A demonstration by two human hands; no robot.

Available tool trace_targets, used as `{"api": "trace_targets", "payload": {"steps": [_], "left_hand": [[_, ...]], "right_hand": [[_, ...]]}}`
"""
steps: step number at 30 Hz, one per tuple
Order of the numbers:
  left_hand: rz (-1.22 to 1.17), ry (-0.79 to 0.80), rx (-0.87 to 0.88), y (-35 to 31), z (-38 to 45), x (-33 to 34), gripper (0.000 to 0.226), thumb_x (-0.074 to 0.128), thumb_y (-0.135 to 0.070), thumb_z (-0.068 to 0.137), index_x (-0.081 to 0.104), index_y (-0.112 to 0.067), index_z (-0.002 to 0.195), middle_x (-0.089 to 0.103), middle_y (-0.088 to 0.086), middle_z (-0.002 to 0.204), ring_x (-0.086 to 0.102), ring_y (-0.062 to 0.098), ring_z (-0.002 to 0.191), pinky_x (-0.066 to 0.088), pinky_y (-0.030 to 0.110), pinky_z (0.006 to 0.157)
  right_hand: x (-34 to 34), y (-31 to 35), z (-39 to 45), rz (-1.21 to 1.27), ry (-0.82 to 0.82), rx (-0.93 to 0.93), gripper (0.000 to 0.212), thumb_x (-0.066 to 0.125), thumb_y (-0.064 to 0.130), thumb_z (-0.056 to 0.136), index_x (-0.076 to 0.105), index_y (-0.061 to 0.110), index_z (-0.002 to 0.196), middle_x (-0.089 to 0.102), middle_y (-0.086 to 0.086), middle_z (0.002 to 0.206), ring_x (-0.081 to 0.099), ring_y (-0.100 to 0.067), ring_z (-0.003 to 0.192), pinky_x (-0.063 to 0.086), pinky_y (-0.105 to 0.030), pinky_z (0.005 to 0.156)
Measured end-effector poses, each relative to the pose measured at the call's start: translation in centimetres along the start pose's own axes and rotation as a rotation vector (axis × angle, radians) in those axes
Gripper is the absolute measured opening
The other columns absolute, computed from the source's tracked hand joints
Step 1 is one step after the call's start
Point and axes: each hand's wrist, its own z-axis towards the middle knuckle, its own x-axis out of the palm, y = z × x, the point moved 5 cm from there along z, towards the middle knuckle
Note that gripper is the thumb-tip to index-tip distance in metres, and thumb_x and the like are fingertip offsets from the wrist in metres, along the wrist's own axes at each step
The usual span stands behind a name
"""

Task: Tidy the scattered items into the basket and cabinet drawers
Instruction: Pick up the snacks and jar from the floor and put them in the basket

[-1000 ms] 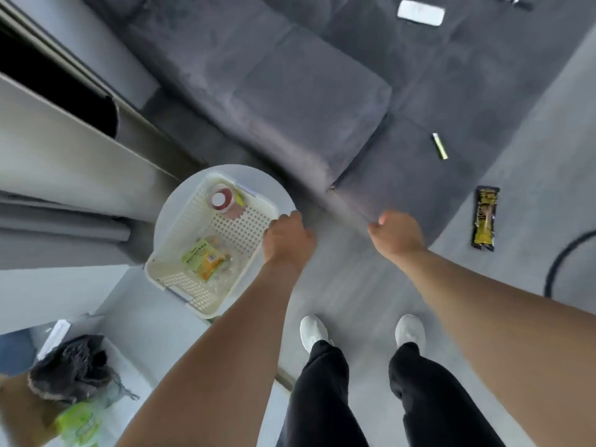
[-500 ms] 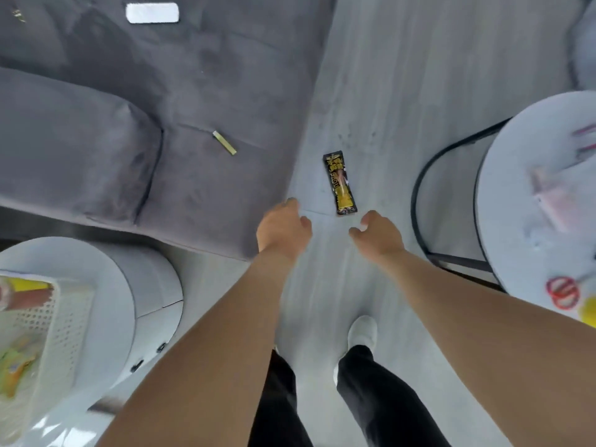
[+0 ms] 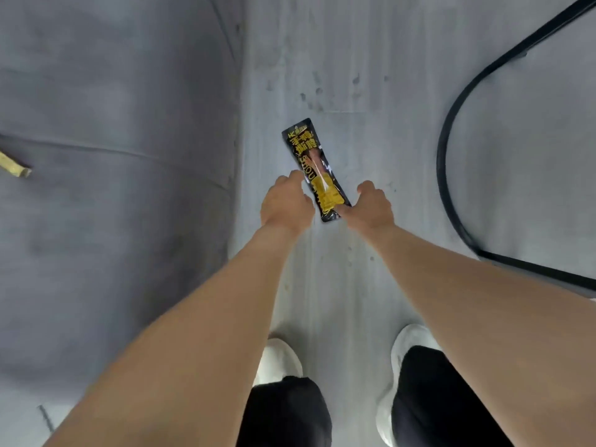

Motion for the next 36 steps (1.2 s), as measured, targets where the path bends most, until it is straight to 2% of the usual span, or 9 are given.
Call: {"api": "trace_targets", "payload": {"steps": [3,6,11,14,19,23,28,31,36], "left_hand": [[-0.018,-0.056,0.016,1.0,7.4,4.9,0.039,0.047,-0.010,0.092,0.051,-0.019,0.129,0.056,0.008,0.122,0.055,0.027,0.109,0.045,0.032,0.084],[-0.178,-0.112,-0.085,1.8,13.9,8.5,0.028,0.048,-0.030,0.096,0.054,-0.013,0.118,0.062,0.008,0.111,0.061,0.028,0.100,0.045,0.031,0.075],[-0.281,-0.102,-0.209,1.8,18.1,12.6,0.075,0.070,-0.049,0.081,0.039,-0.008,0.135,0.043,0.008,0.126,0.055,0.025,0.099,0.042,0.032,0.073],[-0.419,-0.136,-0.263,1.4,17.0,12.4,0.066,0.072,-0.039,0.083,0.038,-0.006,0.129,0.054,0.007,0.119,0.057,0.022,0.096,0.041,0.031,0.070],[-0.394,-0.144,-0.259,1.9,9.1,9.0,0.033,0.057,-0.012,0.090,0.048,-0.009,0.122,0.054,-0.001,0.096,0.054,0.020,0.085,0.039,0.028,0.069],[-0.263,0.018,-0.248,2.3,0.0,4.8,0.033,0.063,-0.017,0.086,0.053,-0.011,0.117,0.058,0.000,0.100,0.055,0.020,0.088,0.043,0.029,0.073],[-0.175,0.127,-0.292,3.7,-13.9,-1.7,0.036,0.060,-0.015,0.081,0.061,-0.025,0.115,0.063,0.003,0.103,0.061,0.026,0.089,0.047,0.031,0.067],[-0.179,0.119,-0.316,4.6,-21.5,-5.7,0.031,0.055,-0.016,0.082,0.060,-0.026,0.112,0.065,0.000,0.098,0.061,0.025,0.089,0.051,0.035,0.071],[-0.270,0.094,-0.390,7.0,-32.0,-10.5,0.029,0.058,-0.027,0.087,0.052,-0.022,0.115,0.064,0.002,0.092,0.062,0.025,0.080,0.047,0.033,0.065]], "right_hand": [[5.1,-1.3,6.7,-0.023,-0.011,-0.049,0.067,0.071,0.052,0.078,0.046,0.010,0.124,0.054,-0.012,0.116,0.053,-0.032,0.110,0.047,-0.039,0.080],[8.6,-1.9,10.9,-0.156,-0.056,-0.152,0.066,0.070,0.056,0.075,0.047,0.010,0.117,0.056,-0.010,0.109,0.054,-0.031,0.104,0.045,-0.037,0.078],[10.4,-2.4,12.9,-0.168,-0.102,-0.268,0.034,0.061,0.035,0.085,0.042,0.019,0.108,0.051,0.005,0.076,0.059,-0.025,0.073,0.035,-0.030,0.053],[9.3,-1.8,10.4,-0.184,-0.145,-0.375,0.028,0.058,0.030,0.088,0.041,0.023,0.110,0.048,0.008,0.068,0.053,-0.020,0.061,0.029,-0.029,0.046],[7.9,-2.0,1.7,-0.210,0.207,-0.438,0.032,0.051,0.046,0.092,0.048,0.015,0.101,0.056,-0.002,0.092,0.055,-0.022,0.083,0.046,-0.035,0.069],[2.3,-0.8,-5.5,-0.274,0.064,-0.395,0.032,0.051,0.032,0.095,0.051,0.008,0.116,0.055,-0.009,0.109,0.054,-0.027,0.099,0.045,-0.035,0.078],[-4.0,5.2,-16.6,-0.442,-0.072,-0.631,0.048,0.061,0.003,0.073,0.051,0.005,0.120,0.052,-0.014,0.109,0.050,-0.032,0.096,0.046,-0.039,0.081],[-5.8,8.6,-23.0,-0.579,-0.082,-0.782,0.064,0.068,0.006,0.065,0.048,0.011,0.126,0.050,-0.014,0.117,0.048,-0.032,0.103,0.044,-0.038,0.082],[-4.9,13.3,-32.7,-0.747,0.026,-1.126,0.073,0.073,0.012,0.063,0.046,0.018,0.131,0.046,-0.007,0.135,0.041,-0.030,0.126,0.033,-0.043,0.105]]}}
